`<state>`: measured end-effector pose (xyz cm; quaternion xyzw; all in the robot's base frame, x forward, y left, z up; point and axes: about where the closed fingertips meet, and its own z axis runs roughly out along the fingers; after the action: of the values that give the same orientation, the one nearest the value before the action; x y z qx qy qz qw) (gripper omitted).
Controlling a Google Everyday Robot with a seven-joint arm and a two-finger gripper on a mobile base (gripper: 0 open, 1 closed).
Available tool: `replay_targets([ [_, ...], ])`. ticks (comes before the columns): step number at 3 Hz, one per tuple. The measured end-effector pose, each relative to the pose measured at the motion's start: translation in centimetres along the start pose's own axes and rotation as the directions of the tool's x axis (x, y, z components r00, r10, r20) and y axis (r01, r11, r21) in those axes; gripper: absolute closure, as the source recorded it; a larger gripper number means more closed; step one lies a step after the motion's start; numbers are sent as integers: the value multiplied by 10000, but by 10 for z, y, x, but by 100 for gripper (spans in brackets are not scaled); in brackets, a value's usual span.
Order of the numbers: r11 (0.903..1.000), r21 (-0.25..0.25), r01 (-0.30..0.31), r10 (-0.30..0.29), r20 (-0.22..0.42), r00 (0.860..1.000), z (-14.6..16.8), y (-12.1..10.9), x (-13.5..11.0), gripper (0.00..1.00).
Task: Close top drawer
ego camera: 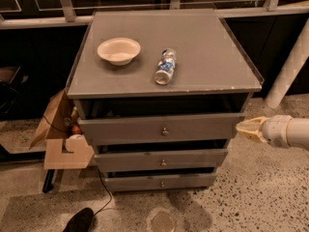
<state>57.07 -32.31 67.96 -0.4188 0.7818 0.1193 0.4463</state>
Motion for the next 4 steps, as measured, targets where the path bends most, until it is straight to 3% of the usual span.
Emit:
replay_targets([
  [1, 10000, -16, 2, -2, 4, 10000, 0, 0, 0, 62],
  [2, 9962, -851, 196, -199, -31, 9998, 6, 7, -3, 65],
  [3, 9807, -1885, 529, -662, -651, 9957, 10, -15, -1, 88],
  [4, 9723, -2185, 835, -1004, -671, 9927, -11, -28, -14, 91],
])
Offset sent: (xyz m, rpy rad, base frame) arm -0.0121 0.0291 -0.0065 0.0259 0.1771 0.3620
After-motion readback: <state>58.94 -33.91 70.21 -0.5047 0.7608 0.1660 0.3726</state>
